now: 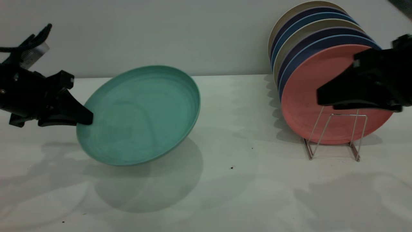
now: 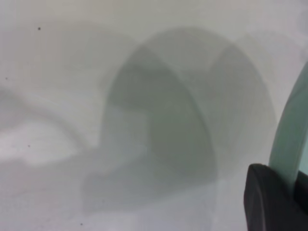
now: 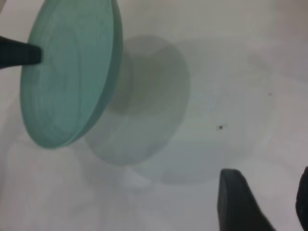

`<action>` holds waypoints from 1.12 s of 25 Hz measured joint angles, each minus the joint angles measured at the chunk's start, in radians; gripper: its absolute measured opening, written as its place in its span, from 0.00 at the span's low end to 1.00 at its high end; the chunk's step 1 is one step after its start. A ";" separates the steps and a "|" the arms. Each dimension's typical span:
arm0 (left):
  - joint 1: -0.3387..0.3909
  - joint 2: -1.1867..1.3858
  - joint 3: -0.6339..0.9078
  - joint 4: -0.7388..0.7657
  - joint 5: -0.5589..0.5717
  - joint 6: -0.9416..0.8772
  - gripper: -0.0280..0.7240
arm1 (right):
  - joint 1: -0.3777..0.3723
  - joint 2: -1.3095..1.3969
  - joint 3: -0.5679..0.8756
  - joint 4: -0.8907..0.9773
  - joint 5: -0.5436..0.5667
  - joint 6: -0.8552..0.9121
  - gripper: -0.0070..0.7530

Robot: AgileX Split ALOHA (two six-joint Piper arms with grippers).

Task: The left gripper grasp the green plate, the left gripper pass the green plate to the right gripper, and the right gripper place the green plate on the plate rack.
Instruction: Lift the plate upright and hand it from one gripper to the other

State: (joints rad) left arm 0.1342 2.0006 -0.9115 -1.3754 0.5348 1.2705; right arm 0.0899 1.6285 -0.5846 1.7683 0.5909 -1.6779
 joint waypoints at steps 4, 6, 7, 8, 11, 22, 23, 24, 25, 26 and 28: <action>-0.012 -0.002 0.000 0.000 0.017 -0.009 0.05 | 0.000 0.083 -0.061 0.002 0.039 0.000 0.43; -0.035 -0.002 0.000 0.000 0.017 -0.016 0.05 | 0.000 0.117 -0.089 0.002 0.069 0.001 0.43; -0.054 -0.002 0.000 0.000 0.016 -0.024 0.05 | 0.000 0.136 -0.101 0.002 0.090 0.002 0.43; -0.072 -0.002 0.000 0.000 0.011 -0.031 0.05 | 0.002 0.155 -0.112 0.003 0.108 0.003 0.43; -0.144 -0.002 0.000 -0.022 -0.026 -0.043 0.05 | 0.027 0.206 -0.143 0.003 0.127 0.004 0.43; -0.321 -0.002 0.000 -0.090 -0.142 -0.043 0.05 | 0.080 0.264 -0.160 0.003 0.127 0.023 0.43; -0.331 -0.002 0.000 -0.101 -0.142 -0.038 0.05 | 0.081 0.264 -0.160 0.003 0.124 0.026 0.43; -0.342 -0.002 0.000 -0.107 -0.143 -0.036 0.05 | 0.081 0.264 -0.160 0.003 0.120 0.027 0.43; -0.351 -0.002 0.000 -0.110 -0.143 -0.034 0.05 | 0.081 0.265 -0.161 0.003 0.114 0.028 0.43; -0.358 -0.002 0.000 -0.112 -0.143 -0.032 0.05 | 0.081 0.267 -0.161 0.003 0.106 0.028 0.43; -0.368 -0.002 0.000 -0.115 -0.143 -0.032 0.05 | 0.081 0.276 -0.164 0.004 0.073 0.029 0.43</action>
State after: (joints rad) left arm -0.2343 1.9984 -0.9111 -1.4905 0.3923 1.2382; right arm 0.1709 1.9041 -0.7491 1.7725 0.6643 -1.6484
